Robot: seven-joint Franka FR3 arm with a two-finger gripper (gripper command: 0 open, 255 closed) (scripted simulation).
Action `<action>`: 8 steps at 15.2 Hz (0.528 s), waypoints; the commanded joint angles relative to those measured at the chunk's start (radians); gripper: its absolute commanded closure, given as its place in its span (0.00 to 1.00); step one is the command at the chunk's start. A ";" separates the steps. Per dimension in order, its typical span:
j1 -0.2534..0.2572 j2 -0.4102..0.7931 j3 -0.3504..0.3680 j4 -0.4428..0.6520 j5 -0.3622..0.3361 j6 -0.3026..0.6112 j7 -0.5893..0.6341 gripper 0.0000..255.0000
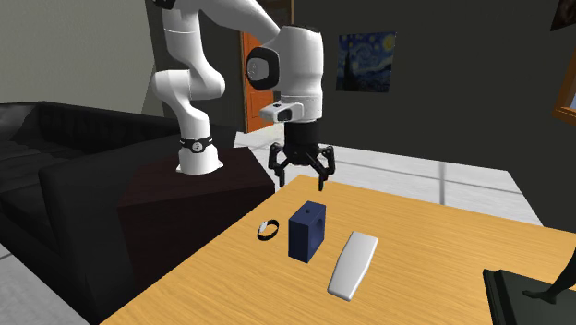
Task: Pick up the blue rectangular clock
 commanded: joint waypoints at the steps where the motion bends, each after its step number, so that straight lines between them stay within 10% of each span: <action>1: 0.030 0.085 -0.027 0.070 -0.040 0.008 0.064 0.00; 8: 0.068 0.199 -0.067 0.132 -0.084 0.054 0.119 0.00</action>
